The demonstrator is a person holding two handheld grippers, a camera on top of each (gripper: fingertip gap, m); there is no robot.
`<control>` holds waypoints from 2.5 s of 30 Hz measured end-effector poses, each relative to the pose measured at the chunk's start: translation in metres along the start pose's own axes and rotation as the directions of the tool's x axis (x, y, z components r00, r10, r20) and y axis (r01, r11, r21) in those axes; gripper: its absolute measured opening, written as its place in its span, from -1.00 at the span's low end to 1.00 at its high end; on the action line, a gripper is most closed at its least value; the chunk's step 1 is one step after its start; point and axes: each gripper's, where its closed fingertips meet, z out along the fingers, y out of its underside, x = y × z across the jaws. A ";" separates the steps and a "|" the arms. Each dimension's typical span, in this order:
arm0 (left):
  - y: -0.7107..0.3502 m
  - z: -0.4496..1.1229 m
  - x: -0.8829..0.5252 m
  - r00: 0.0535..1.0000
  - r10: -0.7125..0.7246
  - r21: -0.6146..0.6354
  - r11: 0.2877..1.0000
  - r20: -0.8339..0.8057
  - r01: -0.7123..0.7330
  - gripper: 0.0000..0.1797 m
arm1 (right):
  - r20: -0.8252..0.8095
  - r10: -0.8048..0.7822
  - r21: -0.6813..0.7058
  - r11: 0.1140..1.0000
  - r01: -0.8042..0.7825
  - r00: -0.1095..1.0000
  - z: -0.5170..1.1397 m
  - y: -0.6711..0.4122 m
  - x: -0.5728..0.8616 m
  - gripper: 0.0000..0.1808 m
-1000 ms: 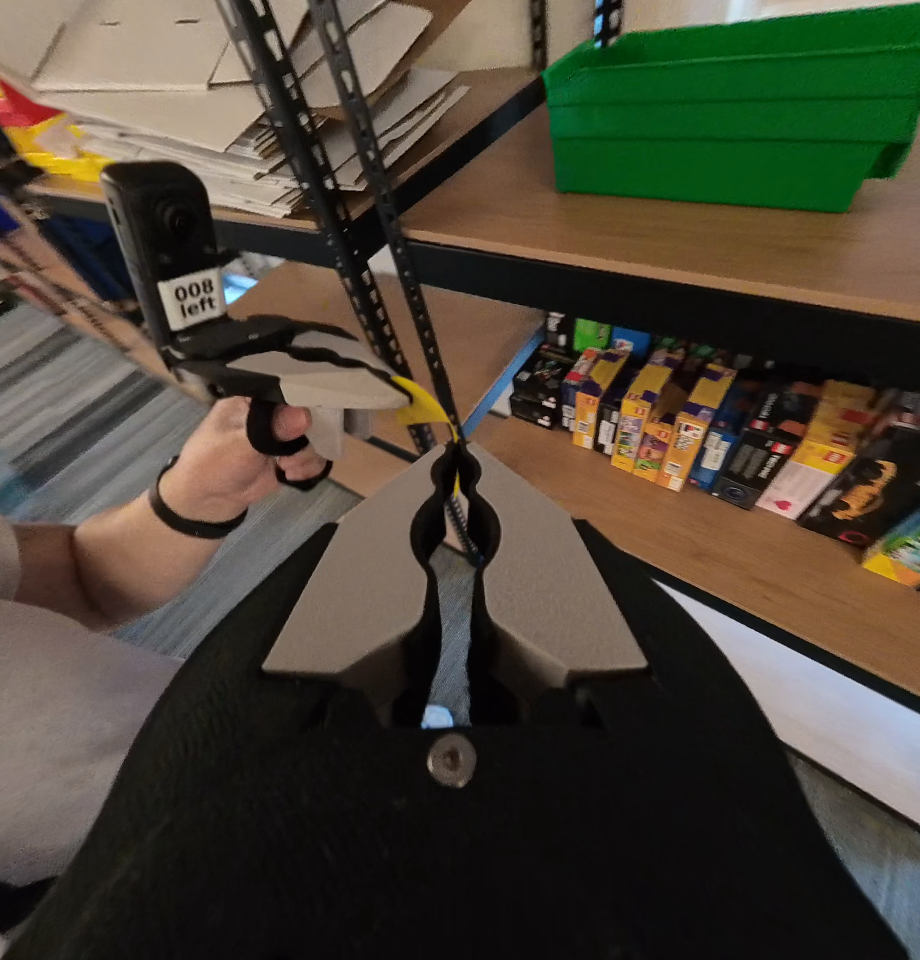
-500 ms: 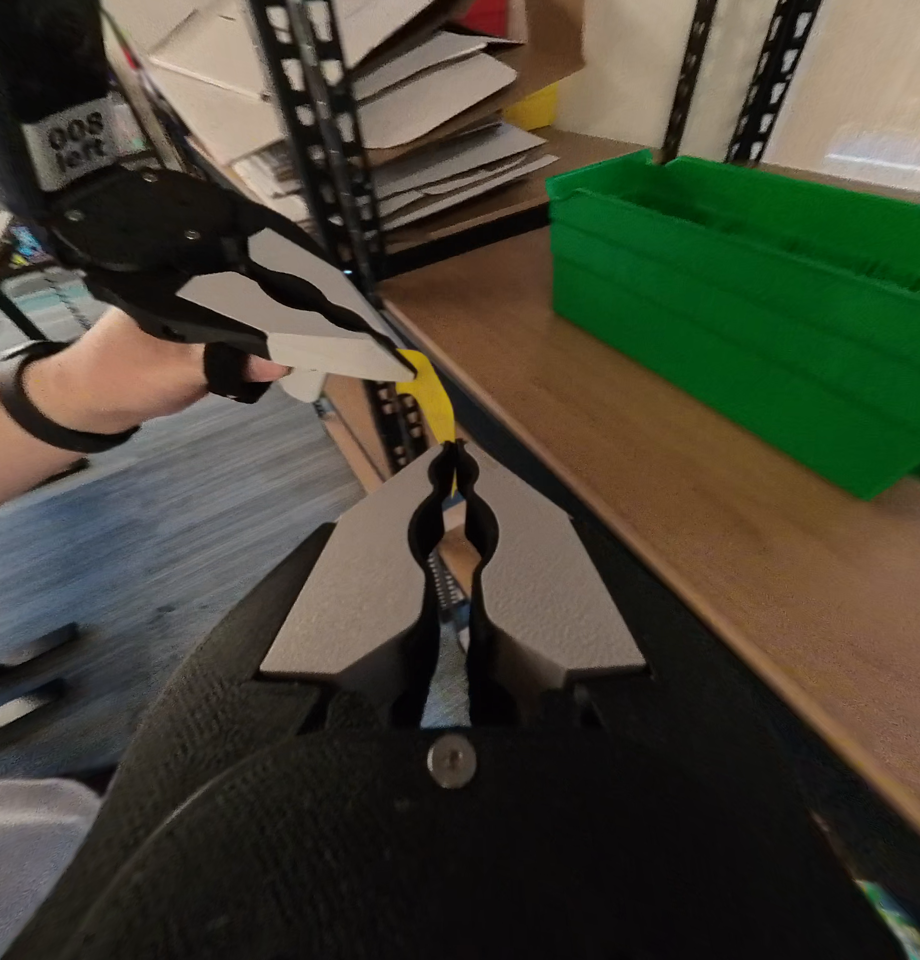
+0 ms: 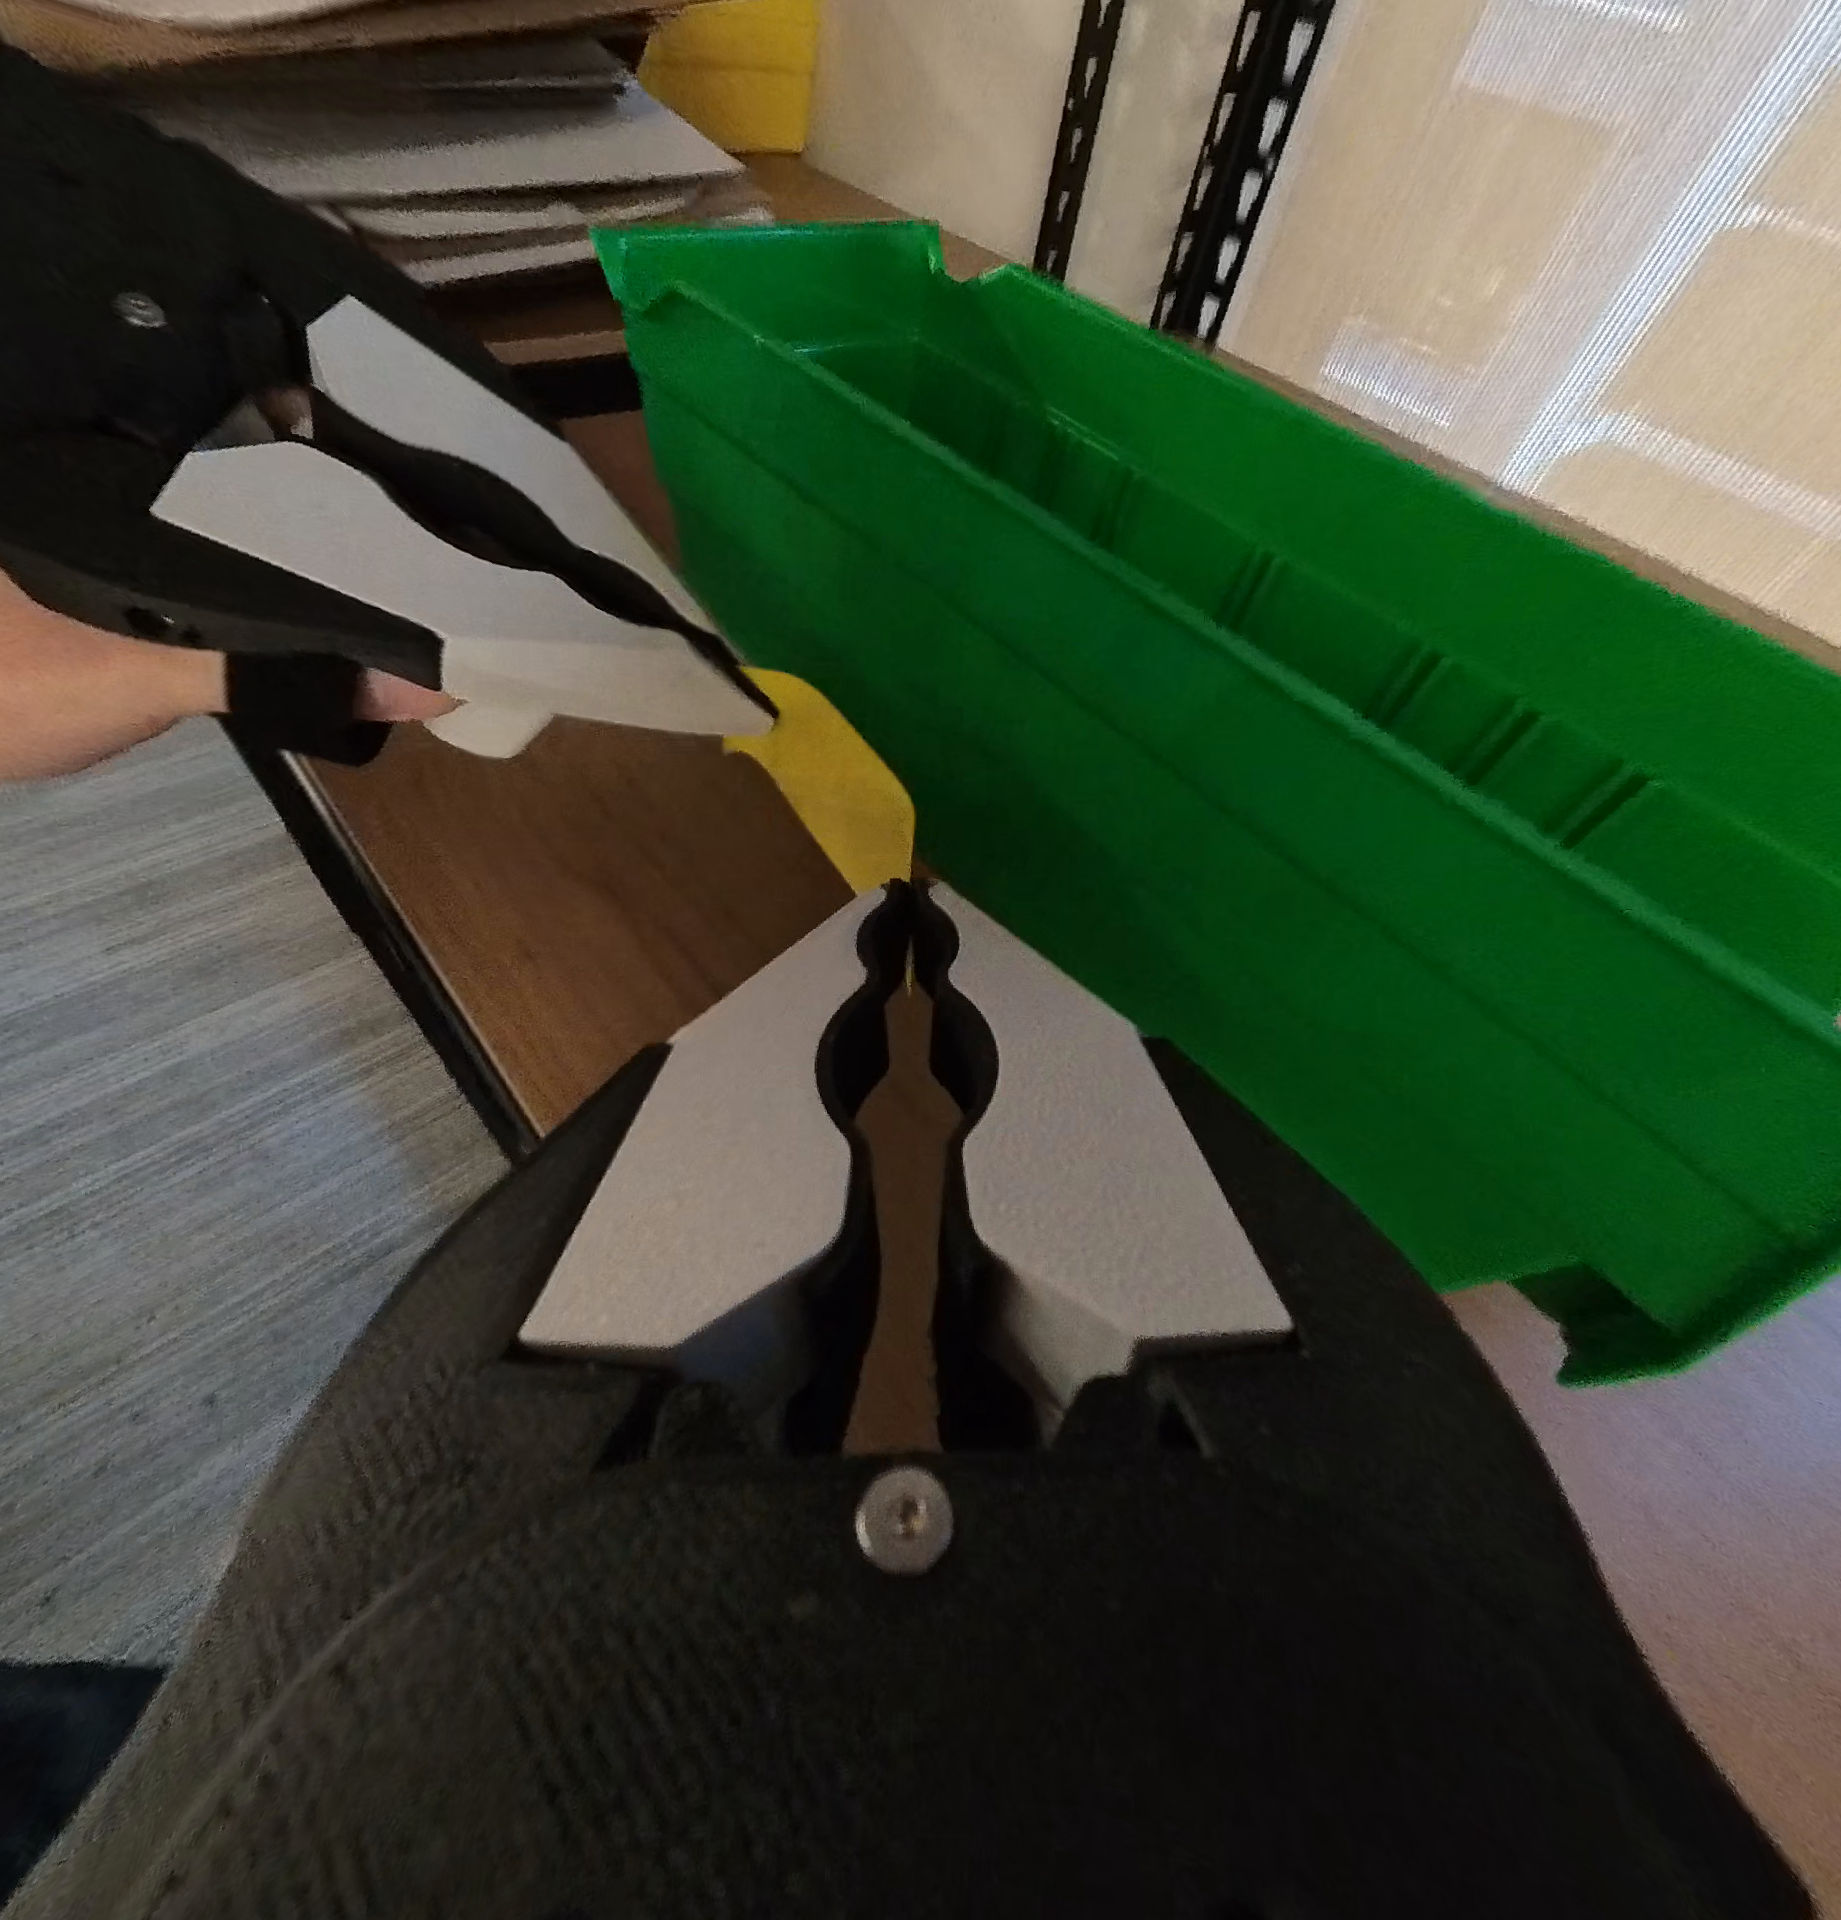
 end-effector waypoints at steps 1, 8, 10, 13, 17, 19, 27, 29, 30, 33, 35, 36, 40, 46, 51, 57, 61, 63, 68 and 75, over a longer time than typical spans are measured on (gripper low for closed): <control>-0.006 -0.002 -0.001 1.000 -0.008 0.028 1.000 -0.006 0.008 -1.00 | -0.003 -0.012 0.038 0.999 0.012 1.000 -0.003 -0.007 0.001 -1.00; -0.029 0.001 -0.015 0.997 -0.051 0.045 0.998 0.062 0.048 -1.00 | -0.039 0.004 0.081 0.997 -0.001 0.999 -0.004 -0.026 0.016 -1.00; -0.029 0.004 -0.017 0.995 -0.066 0.035 0.997 0.068 0.064 -1.00 | -0.044 0.022 0.084 0.996 -0.019 0.999 -0.003 -0.028 0.020 -1.00; -0.032 0.002 -0.019 0.993 -0.096 0.057 0.994 0.071 0.092 -1.00 | -0.031 0.033 0.093 0.995 -0.030 0.999 -0.003 -0.033 0.021 -1.00; -0.035 0.004 -0.022 0.989 -0.125 0.063 0.991 0.077 0.120 -1.00 | -0.049 0.014 0.079 0.997 -0.011 0.999 0.000 -0.035 0.026 -1.00; -0.035 0.004 -0.024 0.989 -0.117 0.052 0.992 0.092 0.113 -1.00 | -0.045 0.024 0.081 0.997 -0.020 0.999 0.002 -0.035 0.027 -1.00; -0.038 0.003 -0.027 0.985 -0.119 0.044 0.992 0.128 0.115 -1.00 | -0.033 0.118 0.091 0.989 -0.114 0.993 0.006 -0.037 0.031 -1.00; -0.038 0.003 -0.028 0.983 -0.115 0.045 0.993 0.143 0.109 -1.00 | -0.036 0.132 0.096 0.987 -0.128 0.991 0.007 -0.038 0.033 -1.00; -0.038 0.003 -0.028 0.982 -0.105 0.043 0.994 0.154 0.100 -1.00 | -0.034 0.138 0.096 0.986 -0.135 0.990 0.007 -0.038 0.033 -1.00; -0.033 0.002 -0.025 0.983 -0.072 0.026 0.997 0.169 0.069 -1.00 | -0.017 0.137 0.081 0.988 -0.135 0.990 0.007 -0.034 0.029 -1.00; -0.024 0.001 -0.018 0.986 -0.070 -0.002 0.997 0.148 0.071 -1.00 | 0.001 0.145 0.069 0.987 -0.145 0.989 0.004 -0.029 0.023 -1.00; -0.019 0.001 -0.016 0.987 -0.075 -0.012 0.997 0.140 0.078 -1.00 | 0.005 0.146 0.053 0.988 -0.146 0.989 0.004 -0.025 0.020 -1.00; 0.001 0.012 -0.014 0.987 -0.077 -0.068 0.994 0.143 0.087 -1.00 | -0.053 0.097 -0.062 0.993 -0.100 0.994 0.016 0.000 0.018 -1.00; 0.006 0.020 -0.018 0.974 -0.007 -0.106 0.994 0.226 0.032 -1.00 | -0.185 -0.047 -0.164 0.986 0.016 0.982 0.023 0.009 0.023 -1.00; 0.012 0.027 -0.022 0.962 0.051 -0.173 0.985 0.268 -0.004 -1.00 | -0.230 -0.084 -0.203 0.978 0.037 0.970 0.027 0.012 0.027 -1.00; 0.012 0.031 -0.024 0.943 0.125 -0.195 0.979 0.309 -0.066 -1.00 | -0.270 -0.128 -0.222 0.973 0.068 0.954 0.028 0.012 0.030 -1.00; 0.011 0.032 -0.025 0.933 0.151 -0.203 0.975 0.326 -0.087 -1.00 | -0.283 -0.128 -0.229 0.971 0.063 0.950 0.028 0.012 0.034 -0.99; 0.011 0.033 -0.026 0.930 0.153 -0.206 0.975 0.335 -0.086 -1.00 | -0.297 -0.136 -0.234 0.970 0.066 0.945 0.028 0.013 0.036 -1.00; 0.012 0.033 -0.030 0.924 0.145 -0.209 0.975 0.353 -0.073 -1.00 | -0.329 -0.141 -0.229 0.971 0.065 0.934 0.024 0.013 0.044 -0.99; 0.012 0.034 -0.032 0.921 0.147 -0.214 0.974 0.361 -0.071 -1.00 | -0.327 -0.148 -0.227 0.971 0.074 0.933 0.021 0.013 0.046 -1.00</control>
